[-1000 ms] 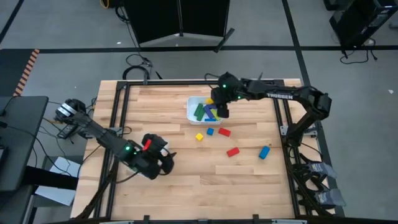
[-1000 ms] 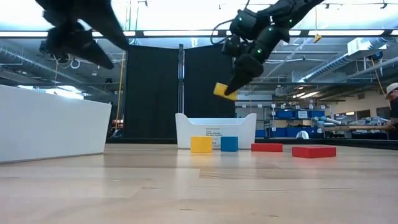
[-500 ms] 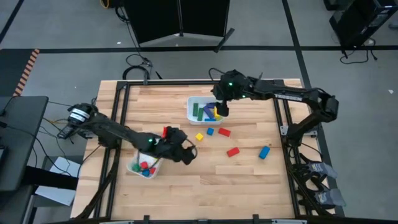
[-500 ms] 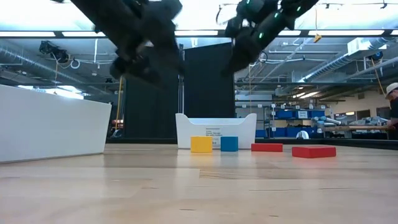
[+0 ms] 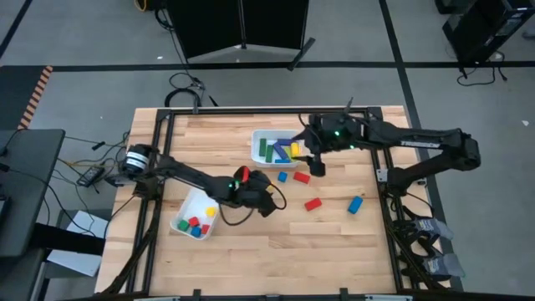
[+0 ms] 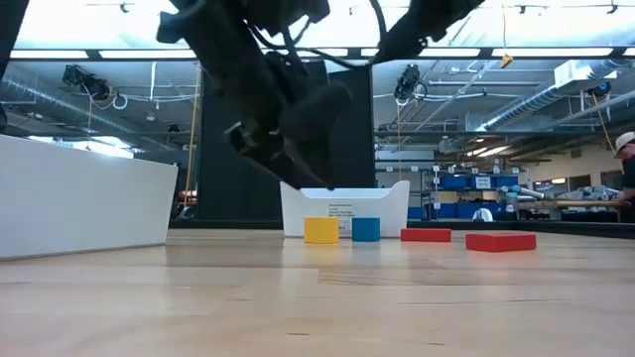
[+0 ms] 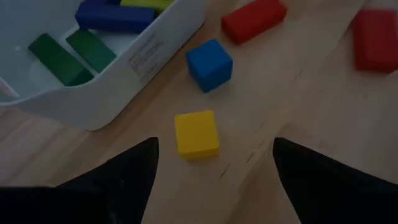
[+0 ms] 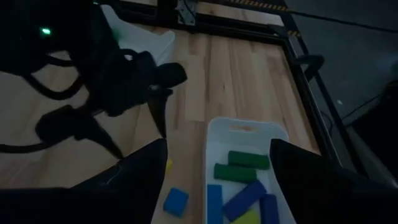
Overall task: Sort blocks by size
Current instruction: Put the square yellow block into the bottom white bin
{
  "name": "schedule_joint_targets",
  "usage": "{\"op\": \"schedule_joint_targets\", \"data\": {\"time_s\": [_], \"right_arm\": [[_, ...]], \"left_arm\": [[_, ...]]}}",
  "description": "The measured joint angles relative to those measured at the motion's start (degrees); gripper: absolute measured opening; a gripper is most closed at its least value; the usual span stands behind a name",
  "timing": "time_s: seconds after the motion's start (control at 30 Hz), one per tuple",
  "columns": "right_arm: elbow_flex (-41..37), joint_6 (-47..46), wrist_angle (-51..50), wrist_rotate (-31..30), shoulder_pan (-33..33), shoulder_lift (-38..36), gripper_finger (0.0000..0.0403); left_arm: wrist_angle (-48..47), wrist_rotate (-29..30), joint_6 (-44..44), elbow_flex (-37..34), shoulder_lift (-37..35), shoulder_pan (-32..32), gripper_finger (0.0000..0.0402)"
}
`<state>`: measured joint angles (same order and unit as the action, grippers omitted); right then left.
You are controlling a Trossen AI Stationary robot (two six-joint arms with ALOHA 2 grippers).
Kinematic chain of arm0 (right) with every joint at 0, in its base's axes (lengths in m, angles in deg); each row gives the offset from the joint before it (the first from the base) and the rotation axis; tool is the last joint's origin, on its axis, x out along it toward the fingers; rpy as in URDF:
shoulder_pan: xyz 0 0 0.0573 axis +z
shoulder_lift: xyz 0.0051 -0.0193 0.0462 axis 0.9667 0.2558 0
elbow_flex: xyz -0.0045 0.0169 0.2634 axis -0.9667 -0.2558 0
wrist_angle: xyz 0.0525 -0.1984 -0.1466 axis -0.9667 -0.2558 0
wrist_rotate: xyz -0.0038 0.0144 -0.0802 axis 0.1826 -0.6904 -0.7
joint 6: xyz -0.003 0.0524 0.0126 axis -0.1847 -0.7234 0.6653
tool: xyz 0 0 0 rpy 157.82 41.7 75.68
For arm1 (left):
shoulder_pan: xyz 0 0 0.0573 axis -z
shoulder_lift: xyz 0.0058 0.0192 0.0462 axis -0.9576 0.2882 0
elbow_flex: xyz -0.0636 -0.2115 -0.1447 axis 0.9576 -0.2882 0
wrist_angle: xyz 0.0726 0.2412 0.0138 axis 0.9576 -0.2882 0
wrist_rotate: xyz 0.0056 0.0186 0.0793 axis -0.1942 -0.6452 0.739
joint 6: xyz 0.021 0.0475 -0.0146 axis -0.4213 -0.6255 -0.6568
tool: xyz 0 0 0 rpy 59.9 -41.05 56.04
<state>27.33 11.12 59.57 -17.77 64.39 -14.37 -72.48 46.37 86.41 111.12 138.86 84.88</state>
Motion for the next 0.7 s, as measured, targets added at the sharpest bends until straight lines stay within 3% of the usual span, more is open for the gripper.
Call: {"op": "schedule_joint_targets", "data": {"time_s": [0.33, 0.7], "right_arm": [[-9.33, -4.46, 1.99, -6.74, 4.72, -9.74, 0.0296], [-14.69, -6.41, 6.59, -7.01, 5.07, -14.22, 0.0289]], "left_arm": [[-1.1, -1.25, -0.29, 2.45, 4.02, -1.86, 0.0326], [0.4, -1.96, -0.36, 1.84, 4.4, -3.63, 0.0326]]}}
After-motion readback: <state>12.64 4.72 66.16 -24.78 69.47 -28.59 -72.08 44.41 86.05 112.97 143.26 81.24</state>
